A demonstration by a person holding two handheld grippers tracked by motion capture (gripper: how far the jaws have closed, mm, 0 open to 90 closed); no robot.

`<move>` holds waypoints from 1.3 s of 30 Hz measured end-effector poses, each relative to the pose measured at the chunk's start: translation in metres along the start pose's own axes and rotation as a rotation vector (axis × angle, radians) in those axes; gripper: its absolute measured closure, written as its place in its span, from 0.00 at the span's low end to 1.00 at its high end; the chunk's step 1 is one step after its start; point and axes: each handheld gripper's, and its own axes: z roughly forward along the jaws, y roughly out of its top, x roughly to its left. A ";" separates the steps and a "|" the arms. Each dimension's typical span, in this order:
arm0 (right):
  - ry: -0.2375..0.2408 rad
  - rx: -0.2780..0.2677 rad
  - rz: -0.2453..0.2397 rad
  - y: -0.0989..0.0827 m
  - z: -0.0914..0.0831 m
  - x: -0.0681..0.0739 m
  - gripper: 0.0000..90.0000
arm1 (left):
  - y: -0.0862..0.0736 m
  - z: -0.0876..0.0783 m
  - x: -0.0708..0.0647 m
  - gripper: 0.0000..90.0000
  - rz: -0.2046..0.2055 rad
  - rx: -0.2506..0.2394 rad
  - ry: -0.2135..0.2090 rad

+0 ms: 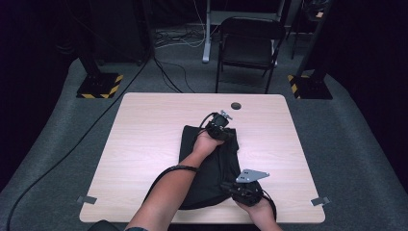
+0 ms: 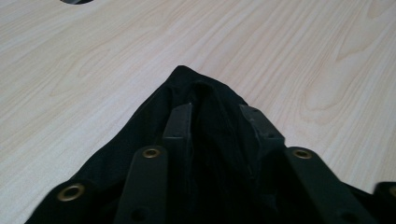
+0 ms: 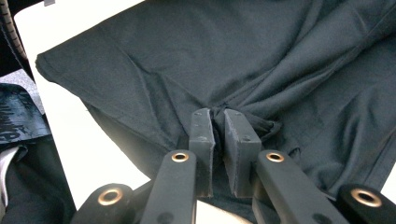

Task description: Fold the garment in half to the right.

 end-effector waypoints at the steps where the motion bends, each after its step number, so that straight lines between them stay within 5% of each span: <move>1: -0.001 0.003 0.002 0.000 0.000 0.000 0.91 | 0.000 -0.001 0.000 0.71 0.001 -0.003 0.000; 9: -0.010 0.023 0.002 -0.003 0.000 -0.002 0.87 | -0.002 -0.012 0.005 0.53 -0.004 -0.044 -0.011; 21: -0.053 0.008 -0.033 0.003 -0.010 -0.002 0.65 | -0.012 -0.044 0.019 0.27 -0.035 -0.103 0.021; 33: -0.065 -0.019 -0.030 0.010 -0.014 -0.007 0.56 | -0.028 -0.071 0.035 0.20 -0.056 -0.125 0.048; 39: -0.096 -0.025 -0.030 0.011 -0.016 -0.013 0.43 | -0.041 -0.079 0.039 0.18 -0.053 -0.129 0.044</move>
